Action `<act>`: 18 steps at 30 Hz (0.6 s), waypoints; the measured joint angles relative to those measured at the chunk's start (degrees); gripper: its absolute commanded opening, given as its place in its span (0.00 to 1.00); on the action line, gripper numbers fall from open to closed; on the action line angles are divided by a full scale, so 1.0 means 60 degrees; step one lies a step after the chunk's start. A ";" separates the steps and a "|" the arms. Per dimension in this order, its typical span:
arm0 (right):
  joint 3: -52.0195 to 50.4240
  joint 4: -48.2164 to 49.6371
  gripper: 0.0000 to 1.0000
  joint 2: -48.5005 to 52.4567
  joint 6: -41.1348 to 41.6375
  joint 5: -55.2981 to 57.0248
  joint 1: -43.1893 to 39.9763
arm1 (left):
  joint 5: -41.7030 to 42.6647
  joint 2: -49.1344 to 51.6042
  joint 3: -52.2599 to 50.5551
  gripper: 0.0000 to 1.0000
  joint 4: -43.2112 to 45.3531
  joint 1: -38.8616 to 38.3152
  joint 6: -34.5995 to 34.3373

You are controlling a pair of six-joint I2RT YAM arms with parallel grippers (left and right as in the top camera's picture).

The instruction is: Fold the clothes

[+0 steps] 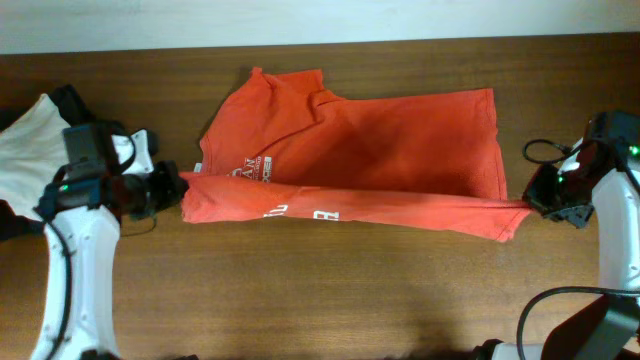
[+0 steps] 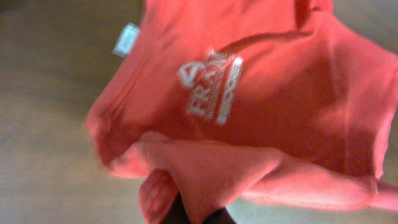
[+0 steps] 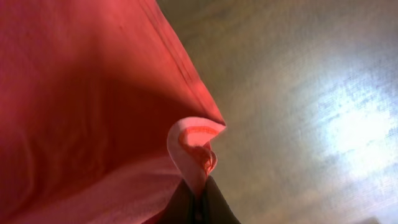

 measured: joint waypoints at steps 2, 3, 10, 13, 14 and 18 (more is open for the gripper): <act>-0.0004 0.0546 0.04 0.0062 0.0004 0.0004 0.0182 | 0.0193 0.0630 -0.0004 0.00 0.0863 -0.0357 -0.0066; 0.0000 0.0940 0.04 0.0164 -0.0004 -0.0004 0.0299 | 0.0233 0.0900 -0.0004 0.00 0.1304 -0.0525 -0.0076; -0.0007 0.2699 0.09 0.1359 0.0011 -0.0029 0.0692 | 0.0248 0.2535 -0.0022 0.02 0.3708 -0.0918 -0.0142; -0.0007 0.3144 0.09 0.1938 0.0029 -0.0029 0.0692 | 0.0233 0.2889 -0.0022 0.11 0.4160 -0.0918 -0.0171; -0.0007 0.3260 0.13 0.2171 0.0022 -0.0033 0.0692 | 0.0211 0.3024 -0.0022 0.35 0.4200 -0.0918 -0.0175; -0.0011 0.3574 0.66 0.2798 0.0040 -0.0157 0.0692 | 0.0164 0.3337 -0.0022 0.73 0.4324 -0.0918 -0.0204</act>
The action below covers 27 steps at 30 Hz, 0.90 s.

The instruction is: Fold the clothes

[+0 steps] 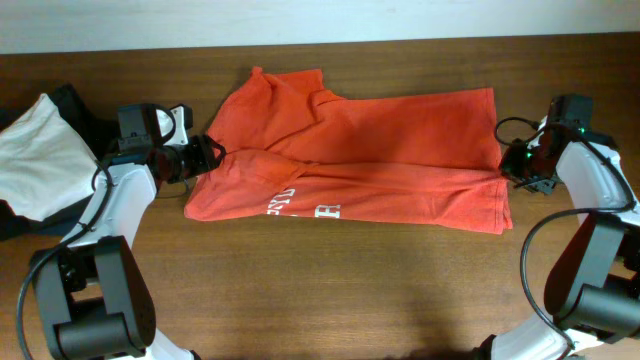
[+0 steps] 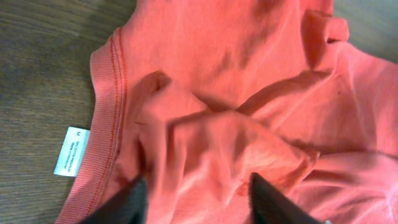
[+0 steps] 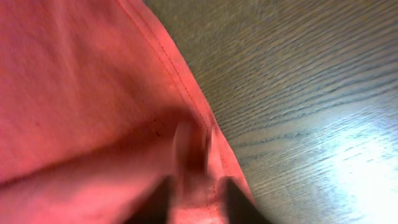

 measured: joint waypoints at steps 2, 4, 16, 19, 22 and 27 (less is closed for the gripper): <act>0.0000 -0.0084 0.66 0.0117 -0.0018 -0.0055 0.0000 | 0.0007 0.0007 0.0000 0.73 -0.0200 0.0000 -0.0007; 0.0000 -0.0419 0.67 0.0117 -0.0007 -0.0047 0.0000 | 0.0007 0.0007 0.0018 0.73 -0.0929 -0.0004 0.0004; -0.0237 -0.0936 0.61 0.0127 -0.0011 -0.0419 -0.0004 | -0.0430 0.0011 0.0025 0.63 -0.2681 -0.0011 0.0004; -0.0237 -0.0561 0.51 0.0127 -0.0018 -0.0914 -0.0004 | -0.0805 0.0011 -0.0022 0.60 -0.2616 -0.0011 0.0004; -0.0237 -0.0379 0.42 0.0131 0.0000 -0.1100 -0.0004 | -0.1126 0.0011 -0.0441 0.60 -0.2251 -0.0011 0.0004; -0.0237 -0.0240 0.20 0.0441 0.0004 -0.1158 0.0036 | -0.1260 0.0011 -0.1078 0.60 -0.1639 -0.0011 0.0000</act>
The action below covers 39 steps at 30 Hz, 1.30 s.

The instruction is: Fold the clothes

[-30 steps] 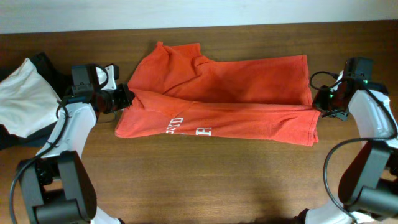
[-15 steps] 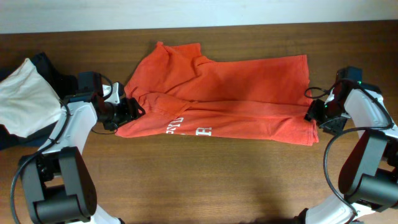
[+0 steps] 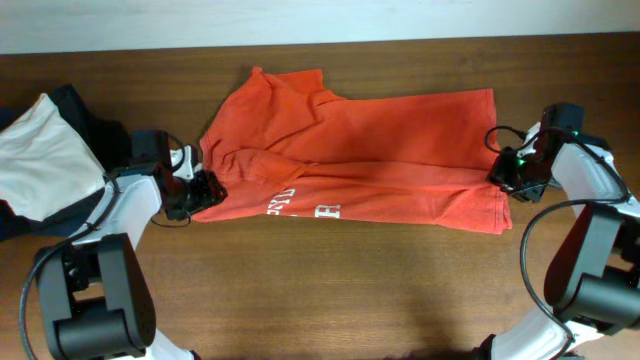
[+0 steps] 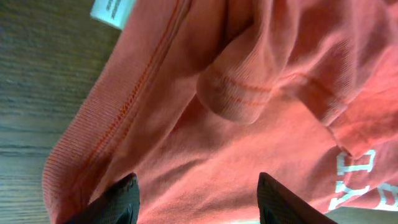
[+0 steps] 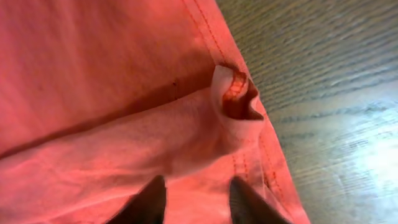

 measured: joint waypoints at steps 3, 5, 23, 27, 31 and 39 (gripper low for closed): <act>-0.0004 0.0171 0.04 0.0408 0.0018 -0.0007 0.0164 | -0.0069 0.0000 -0.0127 0.60 0.0106 0.0000 0.0004; -0.0004 0.0350 0.04 0.0474 0.0015 -0.0011 0.0248 | -0.0098 0.0000 -0.0211 0.60 0.0106 0.0000 0.0004; 0.0011 0.0423 0.45 0.0484 0.0852 -0.0659 0.0248 | -0.0492 0.0000 -0.0408 0.60 0.0138 0.0000 0.0004; -0.0433 0.0117 0.45 0.0481 -0.0178 -0.0168 0.0313 | -0.0539 0.0000 -0.0408 0.61 0.0135 -0.0007 0.0004; -0.0933 0.0463 0.40 0.0171 -0.0776 0.0044 0.0426 | -0.0645 -0.0004 -0.0404 0.61 0.0073 -0.0044 0.0004; -0.1668 -0.0973 0.33 -0.0284 0.0095 0.2211 0.0550 | -0.1035 -0.0047 -0.0357 0.60 -0.1362 -0.0044 -0.0153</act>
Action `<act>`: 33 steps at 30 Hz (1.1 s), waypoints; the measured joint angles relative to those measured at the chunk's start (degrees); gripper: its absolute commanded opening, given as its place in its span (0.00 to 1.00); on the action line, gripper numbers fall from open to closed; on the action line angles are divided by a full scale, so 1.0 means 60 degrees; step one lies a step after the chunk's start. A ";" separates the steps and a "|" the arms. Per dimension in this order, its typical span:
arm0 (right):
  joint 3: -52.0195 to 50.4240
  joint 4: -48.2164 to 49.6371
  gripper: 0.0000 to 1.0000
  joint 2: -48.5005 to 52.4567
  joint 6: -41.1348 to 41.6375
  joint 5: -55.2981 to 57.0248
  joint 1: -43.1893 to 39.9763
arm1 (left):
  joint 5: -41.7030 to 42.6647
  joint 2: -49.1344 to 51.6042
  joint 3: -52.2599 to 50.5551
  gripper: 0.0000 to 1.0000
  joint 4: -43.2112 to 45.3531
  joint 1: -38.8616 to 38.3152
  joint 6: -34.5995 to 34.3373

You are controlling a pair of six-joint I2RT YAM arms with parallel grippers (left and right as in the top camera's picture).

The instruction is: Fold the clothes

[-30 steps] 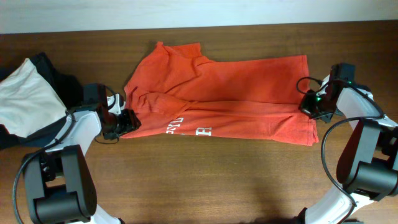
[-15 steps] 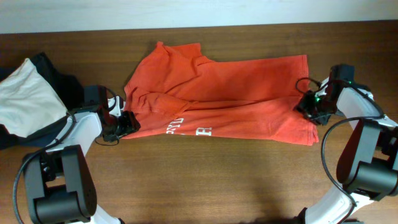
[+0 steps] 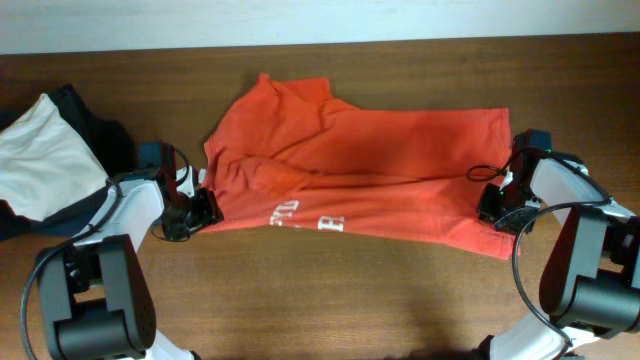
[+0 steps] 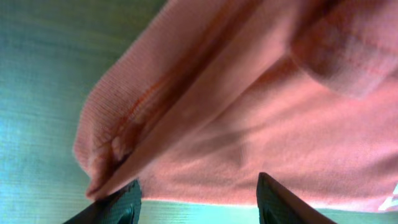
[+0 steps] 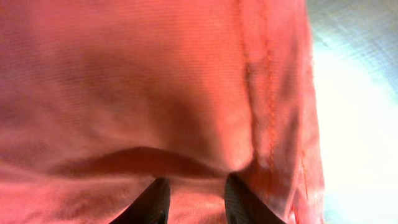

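An orange T-shirt [image 3: 370, 160] lies across the table, its front part folded over so that white letters [image 3: 300, 213] show. My left gripper [image 3: 195, 210] sits at the shirt's front left corner. In the left wrist view this gripper [image 4: 199, 183] is open, with the ribbed shirt edge [image 4: 155, 106] just above its spread fingers. My right gripper [image 3: 497, 210] is at the shirt's right edge. In the right wrist view that gripper [image 5: 197, 180] is open, with the hemmed fabric [image 5: 267, 93] filling the frame around its fingers.
A white cloth [image 3: 40, 160] and a dark garment [image 3: 95, 125] lie at the far left of the wooden table [image 3: 330, 300]. A thin black cable [image 3: 482, 172] loops over the shirt by the right arm. A pale wall runs along the table's back edge.
Both open grippers are now closer to the table's front, at the shirt's folded edge. The shirt has shifted slightly to the right, and its front right corner lies farther forward.
Both grippers were shut on the ends of the shirt's front edge, holding it stretched. Then that edge lay folded over the shirt and both grippers stood open. They stayed open at the shirt's sides, and now sit at its front corners with the shirt shifted rightward.
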 measured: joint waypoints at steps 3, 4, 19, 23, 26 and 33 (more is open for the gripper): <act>-0.0047 -0.0484 0.33 0.0000 0.0634 0.0586 -0.0171 | -0.0342 -0.0004 0.0018 0.59 -0.1253 0.0004 -0.0616; -0.0073 -0.0641 0.33 0.0000 0.0820 0.0809 -0.0463 | -0.0470 0.0004 -0.0058 0.56 -0.1592 0.0033 -0.0805; 0.0459 -0.1464 0.46 -0.1315 0.1118 0.1122 -0.0882 | 0.0087 -0.2907 -0.0153 0.82 -0.0732 -0.0543 -0.0739; 0.0583 -0.1745 0.47 -0.1690 0.1137 0.1009 -0.0882 | 0.0237 -0.1636 -0.0157 0.71 -0.0976 -0.0543 -0.0696; 0.0583 -0.1800 0.47 -0.1694 0.1133 0.0911 -0.0882 | 0.0229 -0.0718 -0.0164 0.46 -0.1056 -0.0543 -0.0576; 0.0583 -0.1865 0.46 -0.1694 0.1133 0.0874 -0.0882 | -0.0572 -0.0248 -0.0164 0.01 -0.1767 -0.0546 -0.0550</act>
